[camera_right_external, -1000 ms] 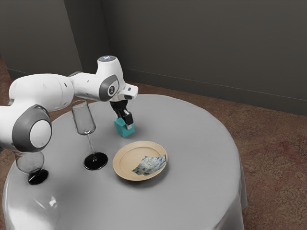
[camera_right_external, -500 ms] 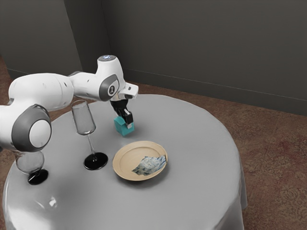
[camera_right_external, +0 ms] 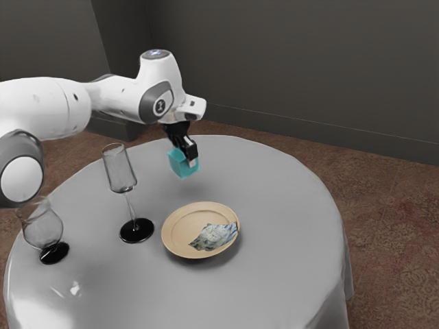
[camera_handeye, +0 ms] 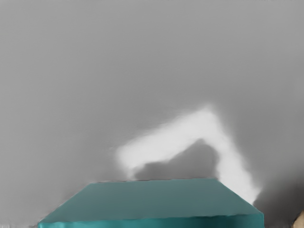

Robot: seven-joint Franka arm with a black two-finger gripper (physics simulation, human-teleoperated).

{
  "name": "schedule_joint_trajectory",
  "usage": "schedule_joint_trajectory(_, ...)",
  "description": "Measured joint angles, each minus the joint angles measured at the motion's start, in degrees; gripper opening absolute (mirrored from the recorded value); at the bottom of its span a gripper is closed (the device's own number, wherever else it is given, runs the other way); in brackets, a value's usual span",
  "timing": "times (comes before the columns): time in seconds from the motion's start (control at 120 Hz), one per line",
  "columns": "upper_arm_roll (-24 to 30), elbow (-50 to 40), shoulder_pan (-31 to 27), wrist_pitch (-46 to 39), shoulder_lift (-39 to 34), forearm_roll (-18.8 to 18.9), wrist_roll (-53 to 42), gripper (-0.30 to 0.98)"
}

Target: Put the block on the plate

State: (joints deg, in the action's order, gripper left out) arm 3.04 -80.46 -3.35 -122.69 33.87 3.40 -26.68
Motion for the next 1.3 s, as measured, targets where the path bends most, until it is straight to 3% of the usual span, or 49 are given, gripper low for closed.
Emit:
schedule_joint_trajectory(0.433,3.8,-19.31,4.34,0.06,-12.07,-0.79,14.89,0.39)
schedule_joint_trajectory(0.558,3.99,-22.61,4.81,-0.35,-12.76,-2.8,19.71,0.39)
schedule_joint_trajectory(0.85,3.02,-23.26,6.59,0.38,-17.05,-3.62,27.61,0.6)
schedule_joint_trajectory(1.092,-2.19,-21.54,8.84,5.18,-25.08,0.41,29.05,0.66)
schedule_joint_trajectory(1.3,-2.85,-22.07,10.15,9.66,-32.37,2.03,30.06,0.68)
